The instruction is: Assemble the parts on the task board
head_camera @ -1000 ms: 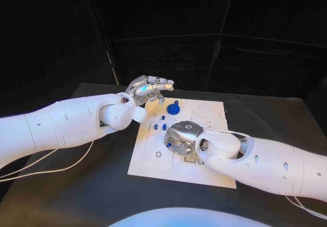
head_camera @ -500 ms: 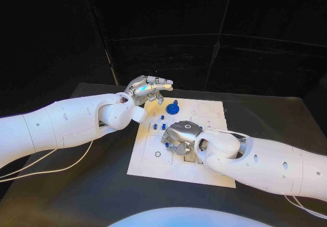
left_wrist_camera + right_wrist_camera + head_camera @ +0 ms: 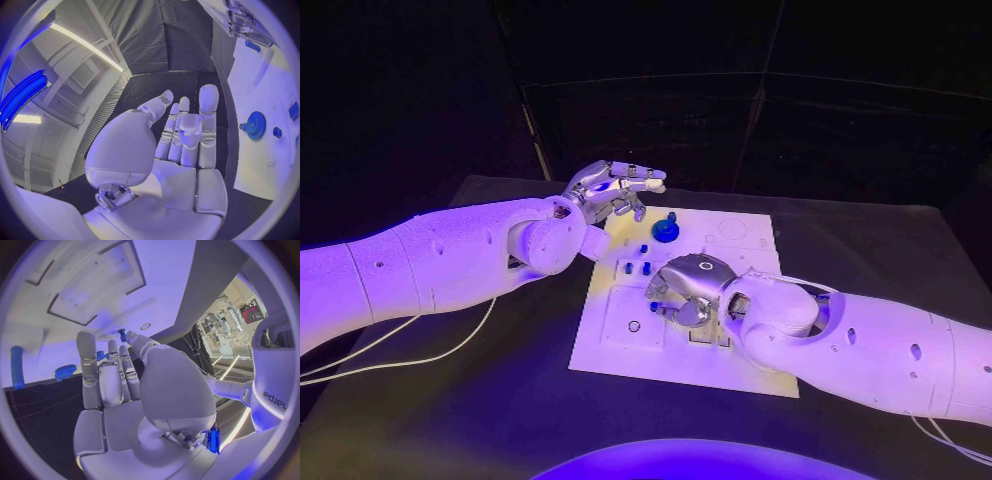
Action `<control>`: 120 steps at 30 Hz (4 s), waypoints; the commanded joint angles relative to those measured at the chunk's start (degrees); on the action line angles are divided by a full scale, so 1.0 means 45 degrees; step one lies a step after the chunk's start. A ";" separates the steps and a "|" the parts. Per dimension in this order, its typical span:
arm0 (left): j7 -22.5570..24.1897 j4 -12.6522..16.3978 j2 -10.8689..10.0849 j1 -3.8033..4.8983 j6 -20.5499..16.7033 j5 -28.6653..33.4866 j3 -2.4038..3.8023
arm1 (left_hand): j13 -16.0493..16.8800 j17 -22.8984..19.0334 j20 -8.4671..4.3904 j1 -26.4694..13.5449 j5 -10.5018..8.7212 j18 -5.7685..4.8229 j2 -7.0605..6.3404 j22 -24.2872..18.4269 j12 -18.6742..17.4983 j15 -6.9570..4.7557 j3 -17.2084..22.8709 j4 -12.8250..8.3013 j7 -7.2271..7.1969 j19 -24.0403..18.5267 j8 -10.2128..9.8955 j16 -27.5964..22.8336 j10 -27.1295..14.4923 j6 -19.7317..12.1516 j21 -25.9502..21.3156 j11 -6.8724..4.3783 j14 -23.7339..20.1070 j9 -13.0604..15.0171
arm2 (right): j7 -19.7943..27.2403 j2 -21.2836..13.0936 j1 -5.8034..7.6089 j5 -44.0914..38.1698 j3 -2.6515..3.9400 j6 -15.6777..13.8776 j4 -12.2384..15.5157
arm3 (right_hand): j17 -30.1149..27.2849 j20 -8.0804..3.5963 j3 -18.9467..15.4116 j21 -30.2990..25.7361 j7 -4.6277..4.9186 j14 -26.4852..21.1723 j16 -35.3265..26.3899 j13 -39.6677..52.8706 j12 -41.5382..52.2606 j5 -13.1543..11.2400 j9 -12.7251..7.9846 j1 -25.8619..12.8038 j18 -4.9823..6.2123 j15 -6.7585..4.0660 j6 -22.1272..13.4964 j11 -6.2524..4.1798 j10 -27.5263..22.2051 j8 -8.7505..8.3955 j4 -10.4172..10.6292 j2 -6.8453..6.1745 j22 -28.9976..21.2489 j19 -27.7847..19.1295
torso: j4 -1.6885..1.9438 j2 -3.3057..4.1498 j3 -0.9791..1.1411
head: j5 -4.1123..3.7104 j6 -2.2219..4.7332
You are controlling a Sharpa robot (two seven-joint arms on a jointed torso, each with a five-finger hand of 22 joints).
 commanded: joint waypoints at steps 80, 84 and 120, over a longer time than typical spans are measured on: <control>-0.0016 0.0001 -0.0080 0.0018 0.0327 0.0038 0.0006 | 0.0023 -0.0021 0.0060 0.0056 0.0033 0.0162 0.0068 -0.0031 0.0067 0.0068 -0.0139 0.0013 0.0004 -0.0024 -0.0060 0.0080 -0.0165 -0.0089 -0.0097 0.0010 -0.0033 -0.0008 | -0.1353 -0.2077 0.0933 0.0557 0.0998 0.2561 -0.0029 | -0.0825 -0.0152 -0.0791 -0.0691 -0.0109 0.0269 -0.0486 -0.0028 0.1149 0.0011 0.0081 0.1095 0.0277 -0.0088 0.0806 -0.0200 0.0195 0.0274 0.0297 0.0518 -0.0854 -0.0022 | -0.0032 -0.0001 0.0002 | -0.0554 0.0247; -0.0022 -0.0004 -0.0079 0.0018 0.0333 0.0037 0.0006 | 0.0023 -0.0021 0.0060 0.0056 0.0033 0.0162 0.0068 -0.0031 0.0067 0.0068 -0.0139 0.0013 0.0004 -0.0024 -0.0060 0.0080 -0.0165 -0.0089 -0.0097 0.0010 -0.0033 -0.0008 | -0.1306 -0.2040 0.0917 0.0556 0.0998 0.2538 -0.0083 | -0.0811 -0.0156 -0.0746 -0.0675 -0.0113 0.0273 -0.0477 -0.0025 0.1145 -0.0003 0.0078 0.1110 0.0273 -0.0092 0.0814 -0.0206 0.0232 0.0269 0.0283 0.0513 -0.0832 -0.0012 | -0.0047 -0.0005 0.0005 | -0.0565 0.0245; -0.0023 -0.0113 -0.0028 0.0006 0.0325 0.0037 0.0001 | 0.0029 -0.0023 0.0070 0.0058 0.0034 0.0166 0.0107 -0.0052 0.0099 0.0077 -0.0163 0.0037 0.0009 -0.0029 -0.0044 0.0094 -0.0191 -0.0106 -0.0126 0.0014 -0.0041 -0.0003 | -0.0403 -0.3210 0.0901 0.1769 0.1016 0.0156 0.1742 | -0.0321 -0.0384 0.0265 0.0021 -0.0263 0.0407 -0.0119 0.0091 0.1242 -0.0082 0.0183 0.1438 0.0141 -0.0322 0.1773 -0.0470 0.1436 0.0663 -0.0396 0.0681 0.0074 0.0385 | -0.0028 -0.0011 0.0006 | -0.0563 0.0318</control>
